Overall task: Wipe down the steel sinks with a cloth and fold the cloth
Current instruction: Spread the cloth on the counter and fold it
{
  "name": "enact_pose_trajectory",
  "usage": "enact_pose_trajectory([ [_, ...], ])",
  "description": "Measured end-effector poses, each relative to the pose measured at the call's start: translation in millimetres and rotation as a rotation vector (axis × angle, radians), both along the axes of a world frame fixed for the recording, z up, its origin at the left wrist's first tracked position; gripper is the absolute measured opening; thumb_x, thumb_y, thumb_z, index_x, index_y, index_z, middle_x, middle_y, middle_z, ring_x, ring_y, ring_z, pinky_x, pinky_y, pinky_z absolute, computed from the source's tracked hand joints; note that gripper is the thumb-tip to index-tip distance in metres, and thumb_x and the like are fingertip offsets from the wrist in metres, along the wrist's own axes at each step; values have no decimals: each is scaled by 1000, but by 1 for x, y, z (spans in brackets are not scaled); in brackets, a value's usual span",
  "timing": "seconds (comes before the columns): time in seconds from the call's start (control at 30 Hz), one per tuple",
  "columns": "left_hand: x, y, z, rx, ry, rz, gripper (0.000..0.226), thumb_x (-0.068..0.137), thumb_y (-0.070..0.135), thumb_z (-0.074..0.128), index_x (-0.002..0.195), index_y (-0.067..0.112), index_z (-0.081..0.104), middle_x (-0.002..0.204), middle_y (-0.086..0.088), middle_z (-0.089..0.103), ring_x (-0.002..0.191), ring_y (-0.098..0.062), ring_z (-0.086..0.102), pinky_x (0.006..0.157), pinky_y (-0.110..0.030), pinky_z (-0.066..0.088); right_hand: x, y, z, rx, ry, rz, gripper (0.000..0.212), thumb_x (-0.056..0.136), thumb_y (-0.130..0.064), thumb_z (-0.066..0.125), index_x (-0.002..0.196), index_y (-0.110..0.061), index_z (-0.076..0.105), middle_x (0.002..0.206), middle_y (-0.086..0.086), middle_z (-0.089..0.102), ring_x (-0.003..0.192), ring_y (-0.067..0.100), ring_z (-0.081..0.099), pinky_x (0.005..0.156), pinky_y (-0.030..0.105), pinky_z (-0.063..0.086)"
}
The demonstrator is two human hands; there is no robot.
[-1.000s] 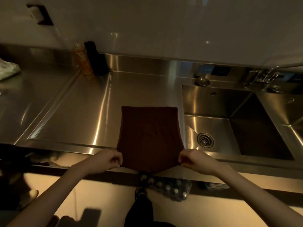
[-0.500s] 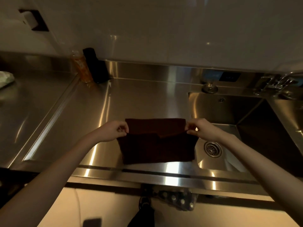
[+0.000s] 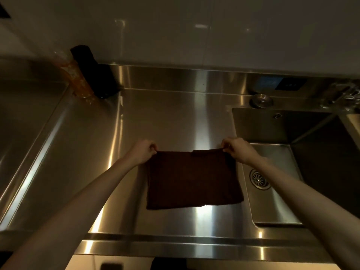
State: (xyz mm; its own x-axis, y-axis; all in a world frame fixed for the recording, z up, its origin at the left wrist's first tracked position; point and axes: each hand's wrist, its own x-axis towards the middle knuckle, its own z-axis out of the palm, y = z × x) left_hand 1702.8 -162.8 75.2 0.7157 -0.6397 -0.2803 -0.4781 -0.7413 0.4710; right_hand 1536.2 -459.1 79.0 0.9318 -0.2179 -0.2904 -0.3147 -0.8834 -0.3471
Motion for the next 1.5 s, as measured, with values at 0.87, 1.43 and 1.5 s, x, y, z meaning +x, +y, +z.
enact_pose_trajectory([
  [0.87, 60, -151, -14, 345, -592, -563, 31, 92, 10, 49, 121, 16, 57, 127, -9, 49, 120, -28, 43, 98, -41, 34, -61, 29, -4, 96, 204, -199, 12, 81, -21, 67, 89, -25, 58, 87, -6, 63, 82, 9, 58, 62, 14, 39],
  [1.43, -134, -8, -23, -238, -177, -340, 35, 82, 49, 47, 92, 19, 61, 95, 2, 56, 89, -11, 44, 68, -20, 35, -100, 32, -7, -136, -167, 502, 36, 65, -38, 77, 97, -23, 68, 101, -3, 64, 89, 15, 63, 66, 29, 57],
  [1.5, -159, -1, -26, -128, -107, -299, 42, 83, 51, 55, 109, 18, 59, 112, 1, 51, 104, -15, 44, 75, -24, 35, -95, 29, -11, -160, -204, 559, 38, 58, -26, 87, 92, -20, 70, 95, 0, 65, 84, 17, 64, 59, 29, 57],
])
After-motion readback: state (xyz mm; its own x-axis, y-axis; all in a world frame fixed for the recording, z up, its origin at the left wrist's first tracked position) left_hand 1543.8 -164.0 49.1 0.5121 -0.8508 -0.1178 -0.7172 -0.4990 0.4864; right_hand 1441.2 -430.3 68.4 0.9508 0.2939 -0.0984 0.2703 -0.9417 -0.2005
